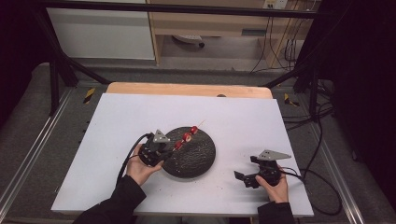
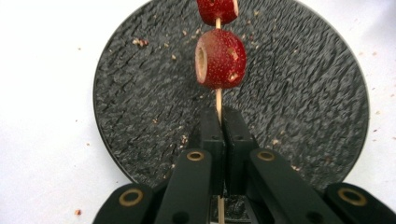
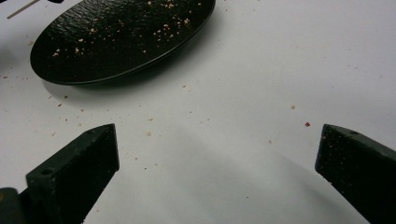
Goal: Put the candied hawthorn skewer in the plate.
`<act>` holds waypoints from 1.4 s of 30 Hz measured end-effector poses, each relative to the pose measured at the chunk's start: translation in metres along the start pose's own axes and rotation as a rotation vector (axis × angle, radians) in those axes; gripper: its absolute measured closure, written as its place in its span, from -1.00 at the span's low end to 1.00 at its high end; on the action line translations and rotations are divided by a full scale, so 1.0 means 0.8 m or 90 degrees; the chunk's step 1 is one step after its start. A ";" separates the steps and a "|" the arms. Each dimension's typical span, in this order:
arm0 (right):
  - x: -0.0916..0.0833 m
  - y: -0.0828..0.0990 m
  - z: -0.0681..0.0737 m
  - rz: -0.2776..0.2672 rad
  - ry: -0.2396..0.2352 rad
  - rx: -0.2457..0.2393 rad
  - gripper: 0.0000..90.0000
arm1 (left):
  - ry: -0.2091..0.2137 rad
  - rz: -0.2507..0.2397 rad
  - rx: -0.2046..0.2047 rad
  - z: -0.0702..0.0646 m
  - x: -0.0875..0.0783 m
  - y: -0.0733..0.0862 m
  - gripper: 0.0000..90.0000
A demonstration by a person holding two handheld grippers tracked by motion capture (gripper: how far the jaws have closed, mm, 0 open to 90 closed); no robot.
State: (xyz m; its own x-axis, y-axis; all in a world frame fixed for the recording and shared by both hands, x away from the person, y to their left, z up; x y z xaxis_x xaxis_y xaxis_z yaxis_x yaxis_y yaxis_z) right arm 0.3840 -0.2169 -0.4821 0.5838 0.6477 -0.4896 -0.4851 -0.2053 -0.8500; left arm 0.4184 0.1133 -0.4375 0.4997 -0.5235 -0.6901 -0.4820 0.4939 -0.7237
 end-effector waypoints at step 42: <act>0.000 0.001 0.001 0.001 -0.005 0.006 -0.99 | -0.004 0.045 0.001 -0.002 0.019 0.011 0.54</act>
State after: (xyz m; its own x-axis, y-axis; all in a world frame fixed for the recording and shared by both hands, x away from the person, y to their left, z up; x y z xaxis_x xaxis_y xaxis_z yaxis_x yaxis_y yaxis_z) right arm 0.3833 -0.2168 -0.4825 0.5776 0.6531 -0.4897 -0.4922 -0.1999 -0.8472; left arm 0.4207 0.1086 -0.4547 0.4691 -0.4823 -0.7398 -0.5148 0.5313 -0.6728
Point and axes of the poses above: each handheld gripper's, and its own axes: x roughly forward along the jaws, y roughly out of its underside, z roughly to its left, the point moved 5 cm from there along x, roughly forward along the jaws, and after that the axes turned 5 degrees about -z, right-handed, at the moved point
